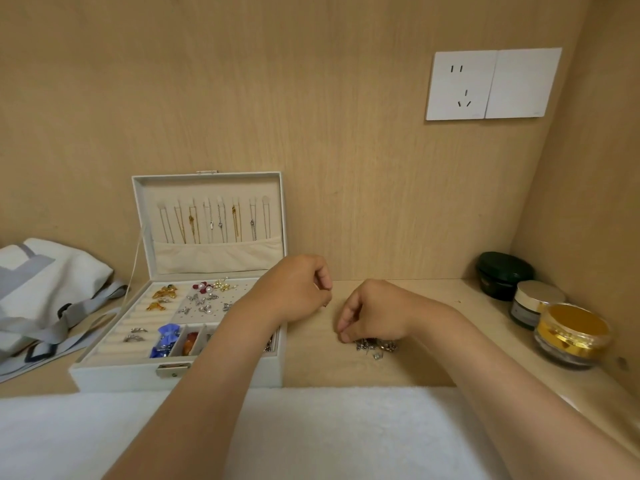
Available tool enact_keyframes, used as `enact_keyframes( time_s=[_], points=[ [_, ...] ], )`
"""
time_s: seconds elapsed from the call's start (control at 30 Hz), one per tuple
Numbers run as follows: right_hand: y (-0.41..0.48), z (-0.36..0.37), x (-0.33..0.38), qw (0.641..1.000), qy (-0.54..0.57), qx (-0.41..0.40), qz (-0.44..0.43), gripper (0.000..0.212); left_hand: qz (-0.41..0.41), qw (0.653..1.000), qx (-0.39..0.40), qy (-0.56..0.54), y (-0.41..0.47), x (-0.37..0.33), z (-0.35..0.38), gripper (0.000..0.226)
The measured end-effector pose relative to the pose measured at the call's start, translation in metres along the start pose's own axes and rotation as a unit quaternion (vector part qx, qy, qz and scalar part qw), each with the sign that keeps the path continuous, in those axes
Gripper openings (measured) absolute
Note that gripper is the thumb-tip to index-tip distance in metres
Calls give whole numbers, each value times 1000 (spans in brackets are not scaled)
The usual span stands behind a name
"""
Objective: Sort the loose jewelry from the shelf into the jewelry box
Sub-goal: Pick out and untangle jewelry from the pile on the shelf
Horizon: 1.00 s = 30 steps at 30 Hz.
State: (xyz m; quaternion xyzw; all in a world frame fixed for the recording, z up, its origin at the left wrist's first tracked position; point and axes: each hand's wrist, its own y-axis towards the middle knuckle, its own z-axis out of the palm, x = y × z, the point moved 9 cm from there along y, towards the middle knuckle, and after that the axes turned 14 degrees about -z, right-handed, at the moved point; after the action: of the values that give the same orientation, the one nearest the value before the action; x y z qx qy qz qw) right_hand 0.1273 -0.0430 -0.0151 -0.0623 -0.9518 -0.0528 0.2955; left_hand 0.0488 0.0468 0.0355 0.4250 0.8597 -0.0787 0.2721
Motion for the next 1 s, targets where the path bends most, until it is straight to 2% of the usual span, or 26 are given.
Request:
enact_keyframes(
  time_s=[0.13, 0.23, 0.37, 0.47, 0.53, 0.73, 0.9, 1.0],
  points=[
    [0, -2, 6, 1000, 11, -14, -11, 6, -4, 999, 32, -33, -2, -2, 2, 15],
    [-1, -7, 14, 997, 61, -50, -19, 5, -6, 997, 52, -61, -3, 0, -3, 17],
    [0, -13, 27, 984, 149, -98, -32, 13, 0, 995, 40, -92, -10, 4, -25, 13],
    [2, -13, 36, 967, 223, -120, -32, 4, -9, 991, 44, -127, -23, 11, -41, 9],
    [4, -11, 43, 959, 248, -131, -37, 8, -27, 987, 54, -150, -32, 21, -48, 8],
    [12, -6, 69, 955, 256, -140, -53, 8, -70, 976, 63, -197, -57, 55, -58, 7],
    [26, -13, 87, 960, 237, -140, -43, 8, -47, 985, 41, -161, -70, 69, -61, 5],
    [36, -11, 96, 963, 240, -122, -30, 7, -30, 987, 55, -148, -75, 71, -55, 8]
  ],
)
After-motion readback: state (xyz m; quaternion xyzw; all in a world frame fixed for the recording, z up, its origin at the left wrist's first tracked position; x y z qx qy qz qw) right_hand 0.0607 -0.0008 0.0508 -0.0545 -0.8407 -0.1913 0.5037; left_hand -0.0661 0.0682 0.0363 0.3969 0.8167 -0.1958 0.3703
